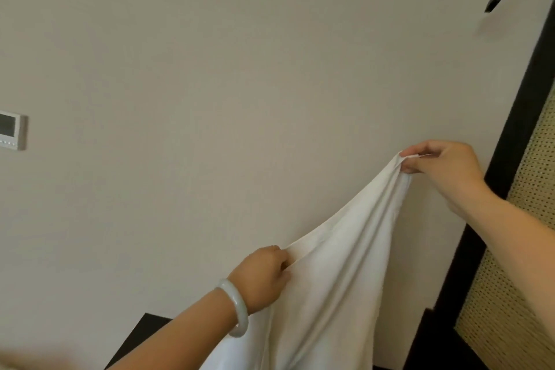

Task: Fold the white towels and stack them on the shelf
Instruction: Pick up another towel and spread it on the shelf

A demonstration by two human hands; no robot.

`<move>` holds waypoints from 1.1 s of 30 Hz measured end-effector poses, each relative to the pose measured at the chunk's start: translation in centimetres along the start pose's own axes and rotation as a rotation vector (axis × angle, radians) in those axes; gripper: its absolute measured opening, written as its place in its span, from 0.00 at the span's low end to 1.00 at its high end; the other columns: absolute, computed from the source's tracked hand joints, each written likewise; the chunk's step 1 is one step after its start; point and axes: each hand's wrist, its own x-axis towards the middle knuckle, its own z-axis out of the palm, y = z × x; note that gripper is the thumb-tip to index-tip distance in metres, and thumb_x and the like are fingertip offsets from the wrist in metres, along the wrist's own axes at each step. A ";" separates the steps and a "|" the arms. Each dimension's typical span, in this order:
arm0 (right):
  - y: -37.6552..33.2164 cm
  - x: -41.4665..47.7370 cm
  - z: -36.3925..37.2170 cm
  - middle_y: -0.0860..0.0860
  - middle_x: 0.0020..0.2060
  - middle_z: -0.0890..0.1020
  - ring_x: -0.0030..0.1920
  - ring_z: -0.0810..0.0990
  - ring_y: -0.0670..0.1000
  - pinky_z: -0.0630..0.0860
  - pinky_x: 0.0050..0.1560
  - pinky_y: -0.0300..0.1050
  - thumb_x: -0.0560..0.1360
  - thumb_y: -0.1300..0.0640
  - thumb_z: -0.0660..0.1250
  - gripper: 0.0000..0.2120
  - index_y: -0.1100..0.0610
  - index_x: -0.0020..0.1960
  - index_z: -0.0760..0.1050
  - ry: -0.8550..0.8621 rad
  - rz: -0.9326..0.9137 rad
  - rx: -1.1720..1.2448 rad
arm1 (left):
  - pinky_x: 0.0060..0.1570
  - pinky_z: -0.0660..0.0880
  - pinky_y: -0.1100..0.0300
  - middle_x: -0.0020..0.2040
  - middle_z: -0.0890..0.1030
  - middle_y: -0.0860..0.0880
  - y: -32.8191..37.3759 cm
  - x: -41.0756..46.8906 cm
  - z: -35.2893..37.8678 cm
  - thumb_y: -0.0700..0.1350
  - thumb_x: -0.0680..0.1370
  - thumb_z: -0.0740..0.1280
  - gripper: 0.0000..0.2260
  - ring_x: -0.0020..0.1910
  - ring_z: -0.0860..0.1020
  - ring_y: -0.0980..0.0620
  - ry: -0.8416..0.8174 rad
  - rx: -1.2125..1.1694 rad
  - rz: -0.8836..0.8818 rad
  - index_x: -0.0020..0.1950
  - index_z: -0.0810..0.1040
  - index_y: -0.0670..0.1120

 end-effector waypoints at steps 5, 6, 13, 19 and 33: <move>1.5 -0.1 -1.2 0.56 0.41 0.84 0.39 0.84 0.52 0.79 0.47 0.41 0.69 0.68 0.75 0.09 0.55 0.41 0.83 0.023 0.059 -0.035 | 0.41 0.67 0.63 0.42 0.78 0.49 -1.6 0.8 -3.3 0.43 0.81 0.64 0.08 0.40 0.74 0.52 0.362 -0.185 -0.180 0.44 0.77 0.42; 1.9 -0.4 -1.4 0.56 0.42 0.84 0.41 0.84 0.53 0.79 0.48 0.42 0.70 0.68 0.75 0.09 0.55 0.43 0.83 0.029 0.074 -0.046 | 0.41 0.68 0.63 0.41 0.78 0.48 -1.8 1.5 -4.7 0.42 0.80 0.64 0.08 0.41 0.75 0.50 0.413 -0.175 -0.180 0.43 0.77 0.41; 2.8 -0.6 -2.8 0.54 0.44 0.81 0.40 0.82 0.50 0.75 0.35 0.27 0.73 0.69 0.72 0.11 0.57 0.51 0.80 0.127 0.090 0.085 | 0.39 0.68 0.59 0.43 0.74 0.49 -0.7 5.5 -13.7 0.43 0.83 0.59 0.08 0.40 0.73 0.49 0.447 0.106 -0.029 0.45 0.72 0.42; 2.0 1.3 -5.3 0.53 0.42 0.81 0.40 0.83 0.53 0.79 0.37 0.31 0.70 0.71 0.74 0.12 0.55 0.44 0.80 0.258 0.116 0.162 | 0.46 0.71 0.60 0.51 0.74 0.48 -1.8 4.1 -13.1 0.41 0.81 0.56 0.05 0.47 0.76 0.49 0.156 0.608 0.061 0.53 0.71 0.46; 4.7 -1.8 -6.4 0.57 0.43 0.81 0.47 0.83 0.59 0.78 0.45 0.42 0.70 0.73 0.73 0.13 0.57 0.43 0.77 0.241 0.307 0.237 | 0.32 0.66 0.67 0.35 0.80 0.50 -1.9 2.9 -13.5 0.42 0.76 0.71 0.08 0.35 0.75 0.54 0.414 -0.218 -0.289 0.37 0.81 0.45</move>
